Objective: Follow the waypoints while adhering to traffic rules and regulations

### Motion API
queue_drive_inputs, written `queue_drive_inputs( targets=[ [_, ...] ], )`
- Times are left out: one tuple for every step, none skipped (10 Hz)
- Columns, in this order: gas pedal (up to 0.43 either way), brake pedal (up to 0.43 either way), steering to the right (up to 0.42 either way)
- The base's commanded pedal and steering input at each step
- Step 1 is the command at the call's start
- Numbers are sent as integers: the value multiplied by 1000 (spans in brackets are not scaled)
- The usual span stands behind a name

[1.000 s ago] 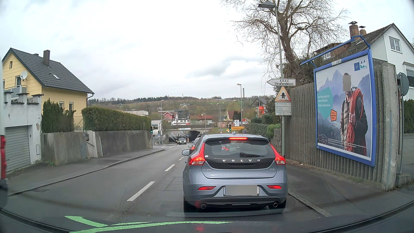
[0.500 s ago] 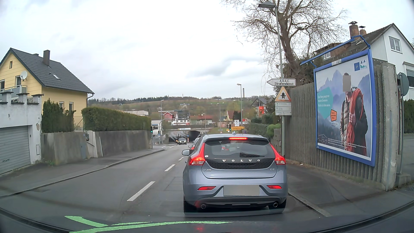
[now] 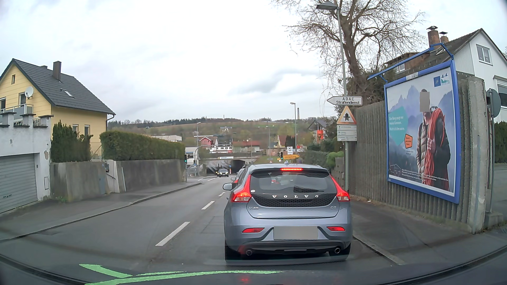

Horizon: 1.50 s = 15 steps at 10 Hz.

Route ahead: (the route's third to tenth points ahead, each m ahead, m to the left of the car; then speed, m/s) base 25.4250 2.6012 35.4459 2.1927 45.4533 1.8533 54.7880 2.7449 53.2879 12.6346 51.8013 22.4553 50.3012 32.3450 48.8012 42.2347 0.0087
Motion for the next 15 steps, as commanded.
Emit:
queue_drive_inputs(
  targets=[
    [0,299,-6],
    [0,299,-6],
    [0,305,-6],
    [0,299,-6],
    [0,305,-6],
    [0,299,-6],
    [0,305,-6],
    [0,305,-6],
    [0,299,-6],
    [0,305,-6],
    [0,305,-6],
    [0,305,-6],
    [0,305,-6],
    [0,299,-6],
    [0,250,-6]
  ],
)
